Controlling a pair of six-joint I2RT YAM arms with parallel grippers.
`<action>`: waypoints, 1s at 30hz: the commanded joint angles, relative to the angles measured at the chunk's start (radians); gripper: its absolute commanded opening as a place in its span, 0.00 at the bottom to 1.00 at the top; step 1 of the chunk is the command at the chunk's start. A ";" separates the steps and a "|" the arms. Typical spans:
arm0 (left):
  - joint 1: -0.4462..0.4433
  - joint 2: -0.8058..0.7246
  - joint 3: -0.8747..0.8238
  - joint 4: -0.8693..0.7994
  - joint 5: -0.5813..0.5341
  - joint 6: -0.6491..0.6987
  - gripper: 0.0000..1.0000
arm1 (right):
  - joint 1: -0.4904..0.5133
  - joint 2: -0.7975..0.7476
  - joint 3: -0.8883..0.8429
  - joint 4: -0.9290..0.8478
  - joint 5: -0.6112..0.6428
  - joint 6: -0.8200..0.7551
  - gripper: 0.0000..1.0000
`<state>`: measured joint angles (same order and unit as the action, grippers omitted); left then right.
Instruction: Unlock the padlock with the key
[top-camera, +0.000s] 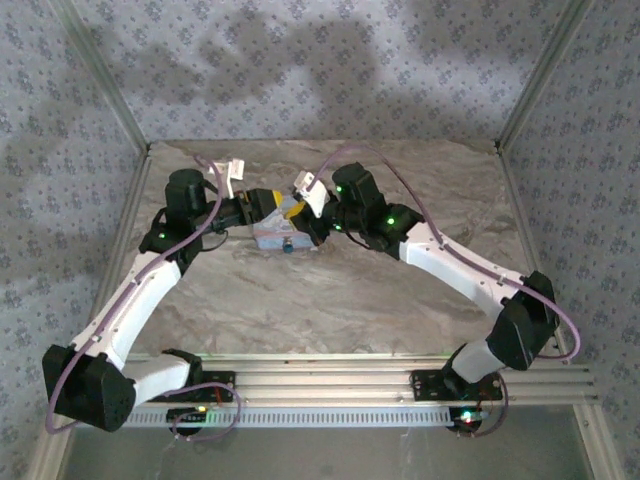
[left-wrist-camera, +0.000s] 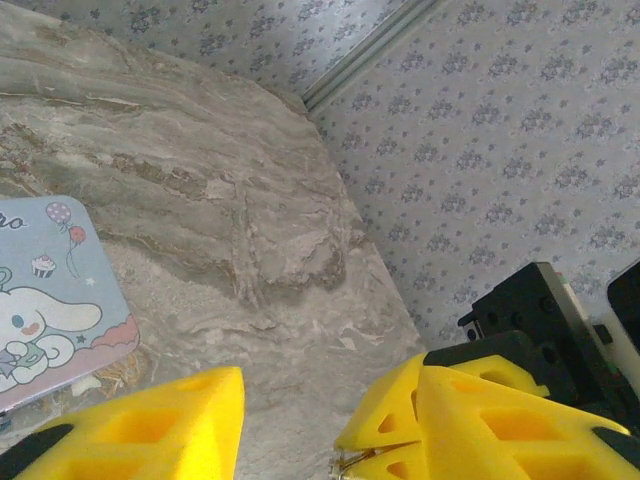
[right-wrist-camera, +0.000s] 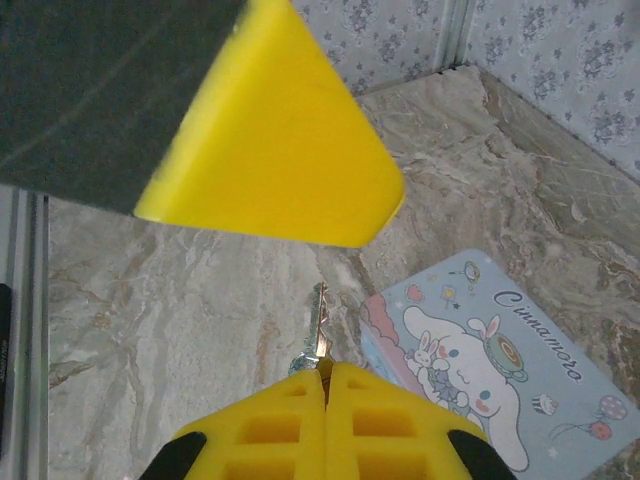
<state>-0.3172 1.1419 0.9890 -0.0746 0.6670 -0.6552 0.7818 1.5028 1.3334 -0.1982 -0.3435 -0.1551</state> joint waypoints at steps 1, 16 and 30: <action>-0.011 0.003 0.011 0.042 0.032 0.023 0.48 | 0.011 -0.035 0.033 -0.007 0.018 -0.020 0.00; -0.052 0.036 0.010 0.036 0.085 0.055 0.42 | 0.031 -0.041 0.023 -0.009 0.041 -0.020 0.00; -0.057 0.033 0.007 -0.004 0.076 0.075 0.31 | 0.016 -0.048 0.006 0.013 0.046 0.006 0.00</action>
<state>-0.3687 1.1801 0.9890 -0.0708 0.7254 -0.6079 0.8028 1.4918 1.3338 -0.2016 -0.3019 -0.1577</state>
